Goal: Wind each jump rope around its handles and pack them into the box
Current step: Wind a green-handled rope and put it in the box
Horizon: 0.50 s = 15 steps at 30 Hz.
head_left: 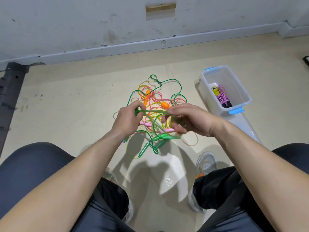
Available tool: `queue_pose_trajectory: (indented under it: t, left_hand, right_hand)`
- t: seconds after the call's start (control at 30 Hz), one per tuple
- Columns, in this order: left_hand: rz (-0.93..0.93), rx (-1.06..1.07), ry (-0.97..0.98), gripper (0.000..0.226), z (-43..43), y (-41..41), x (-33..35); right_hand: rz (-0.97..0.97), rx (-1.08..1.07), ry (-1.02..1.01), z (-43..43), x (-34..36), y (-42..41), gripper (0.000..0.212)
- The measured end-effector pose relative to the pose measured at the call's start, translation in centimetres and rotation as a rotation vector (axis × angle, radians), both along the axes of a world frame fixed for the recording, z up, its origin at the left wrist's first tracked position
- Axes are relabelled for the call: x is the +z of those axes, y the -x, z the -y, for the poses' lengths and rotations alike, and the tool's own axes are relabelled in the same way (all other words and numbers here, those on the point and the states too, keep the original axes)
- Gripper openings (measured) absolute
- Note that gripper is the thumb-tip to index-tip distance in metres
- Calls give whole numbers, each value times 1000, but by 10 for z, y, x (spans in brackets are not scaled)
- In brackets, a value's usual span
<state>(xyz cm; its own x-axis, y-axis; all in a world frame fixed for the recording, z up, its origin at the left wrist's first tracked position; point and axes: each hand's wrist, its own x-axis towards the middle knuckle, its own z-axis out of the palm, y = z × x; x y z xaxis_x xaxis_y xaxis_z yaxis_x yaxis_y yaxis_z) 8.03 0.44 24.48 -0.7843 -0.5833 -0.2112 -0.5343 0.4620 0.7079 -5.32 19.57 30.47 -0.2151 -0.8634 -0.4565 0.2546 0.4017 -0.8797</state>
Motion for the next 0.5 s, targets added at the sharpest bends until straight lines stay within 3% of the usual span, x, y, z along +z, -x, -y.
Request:
queue_pose_trajectory:
  t: [0.13, 0.23, 0.33, 0.43, 0.5]
  left_hand:
    - [16, 99, -83, 13, 13, 0, -2]
    - [12, 152, -105, 9, 15, 1, -3]
    - [3, 212, -103, 8, 18, 1, -3]
    - [-17, 292, -93, 12, 24, -1, -2]
    - [-26, 308, -94, 14, 25, -1, 0]
  right_hand:
    - [-3, -205, 139, -2, -6, 2, 27]
    - [156, -262, 188, -4, -6, 3, 31]
    - [222, -202, 113, -11, -3, 7, 39]
    - [153, -112, 17, -14, -2, 6, 14]
    - [140, -96, -13, -16, -2, 5, 15]
